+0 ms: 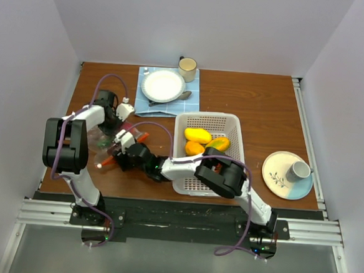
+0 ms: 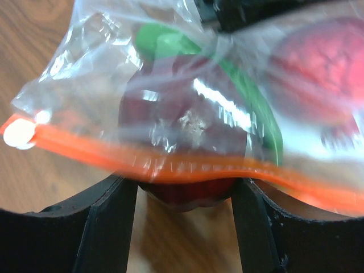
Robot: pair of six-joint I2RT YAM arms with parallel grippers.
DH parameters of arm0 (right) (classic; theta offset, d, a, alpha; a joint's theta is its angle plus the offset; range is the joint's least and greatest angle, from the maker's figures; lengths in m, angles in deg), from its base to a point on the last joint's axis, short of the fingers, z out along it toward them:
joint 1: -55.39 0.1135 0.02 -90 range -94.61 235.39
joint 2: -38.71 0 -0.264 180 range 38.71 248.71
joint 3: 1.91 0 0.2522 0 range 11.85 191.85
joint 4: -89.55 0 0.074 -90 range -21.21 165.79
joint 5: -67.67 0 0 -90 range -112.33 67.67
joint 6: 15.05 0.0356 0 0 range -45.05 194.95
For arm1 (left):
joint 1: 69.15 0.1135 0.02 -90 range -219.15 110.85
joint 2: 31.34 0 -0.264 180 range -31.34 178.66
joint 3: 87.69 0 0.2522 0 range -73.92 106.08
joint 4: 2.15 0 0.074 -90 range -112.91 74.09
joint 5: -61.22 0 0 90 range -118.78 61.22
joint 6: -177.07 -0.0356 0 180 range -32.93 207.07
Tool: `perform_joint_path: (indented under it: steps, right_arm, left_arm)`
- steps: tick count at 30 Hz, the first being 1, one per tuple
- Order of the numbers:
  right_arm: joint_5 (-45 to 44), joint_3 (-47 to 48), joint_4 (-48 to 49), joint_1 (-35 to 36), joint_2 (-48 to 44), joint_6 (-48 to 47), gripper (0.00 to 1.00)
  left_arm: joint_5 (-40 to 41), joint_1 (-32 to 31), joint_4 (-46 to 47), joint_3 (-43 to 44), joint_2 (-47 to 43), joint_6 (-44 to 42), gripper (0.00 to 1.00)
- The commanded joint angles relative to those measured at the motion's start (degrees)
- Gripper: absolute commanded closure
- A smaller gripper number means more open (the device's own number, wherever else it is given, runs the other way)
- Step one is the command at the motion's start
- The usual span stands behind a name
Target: Open the zip-top bag and remove the fake food
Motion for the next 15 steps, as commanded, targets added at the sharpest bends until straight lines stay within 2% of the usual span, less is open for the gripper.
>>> perform_joint_path:
  steps: [1, 7, 11, 15]
  right_arm:
    - [-3.22, -8.80, -0.35, 0.02, -11.49, -1.48, 0.75]
    - [-8.40, -20.40, -6.13, -0.06, -28.19, -3.41, 0.77]
    - [-16.57, -24.28, -11.33, -1.03, -36.90, -5.08, 0.82]
    - [-22.55, -27.62, -17.04, -8.29, -44.37, -0.10, 0.89]
  left_arm:
    - [-0.78, 1.07, -3.18, -4.02, 6.81, 0.45, 1.00]
    - [-0.86, 1.77, -5.10, -0.15, 7.26, 1.15, 1.00]
    - [-5.16, 1.77, -10.37, 3.79, 4.01, 2.47, 1.00]
    - [-12.18, 1.69, -16.53, 5.92, -1.17, 2.83, 1.00]
